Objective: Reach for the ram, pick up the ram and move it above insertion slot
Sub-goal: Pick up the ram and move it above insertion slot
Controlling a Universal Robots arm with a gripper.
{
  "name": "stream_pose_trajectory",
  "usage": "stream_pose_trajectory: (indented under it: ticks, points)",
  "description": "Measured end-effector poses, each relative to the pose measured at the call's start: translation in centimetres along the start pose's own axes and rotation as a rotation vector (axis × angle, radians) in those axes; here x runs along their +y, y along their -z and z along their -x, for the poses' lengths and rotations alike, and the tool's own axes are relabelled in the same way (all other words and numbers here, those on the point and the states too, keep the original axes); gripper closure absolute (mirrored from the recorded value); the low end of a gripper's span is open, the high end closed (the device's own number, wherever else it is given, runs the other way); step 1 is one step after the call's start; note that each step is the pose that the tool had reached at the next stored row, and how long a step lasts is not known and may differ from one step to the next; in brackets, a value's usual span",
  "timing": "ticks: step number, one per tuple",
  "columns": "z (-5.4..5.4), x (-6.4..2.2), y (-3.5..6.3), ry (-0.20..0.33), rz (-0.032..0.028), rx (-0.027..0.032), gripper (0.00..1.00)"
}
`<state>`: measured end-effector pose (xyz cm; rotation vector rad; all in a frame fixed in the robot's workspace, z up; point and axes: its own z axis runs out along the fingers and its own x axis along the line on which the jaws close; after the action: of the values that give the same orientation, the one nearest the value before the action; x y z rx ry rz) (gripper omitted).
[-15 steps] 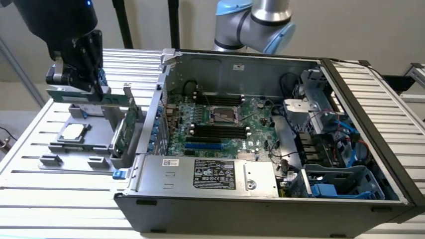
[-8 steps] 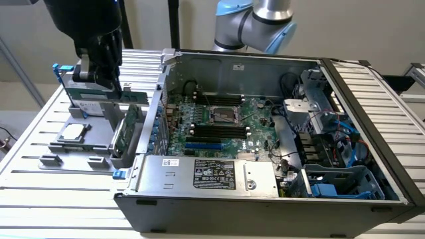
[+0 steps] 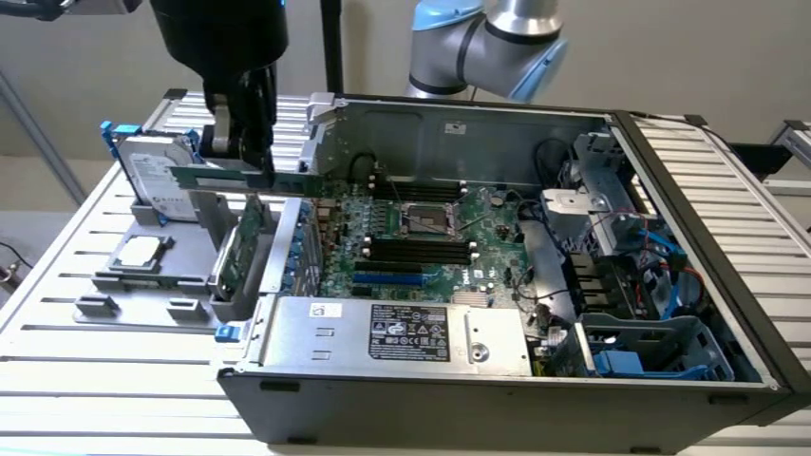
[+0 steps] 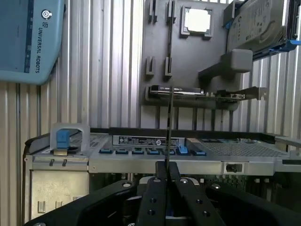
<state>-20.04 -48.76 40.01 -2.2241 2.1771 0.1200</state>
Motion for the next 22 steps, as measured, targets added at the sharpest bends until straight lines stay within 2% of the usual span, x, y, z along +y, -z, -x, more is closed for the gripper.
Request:
stream_pose_trajectory:
  ticks: [22]
  points:
    - [-0.1,-10.00,-0.06,0.004,0.0009,-0.0008,0.87]
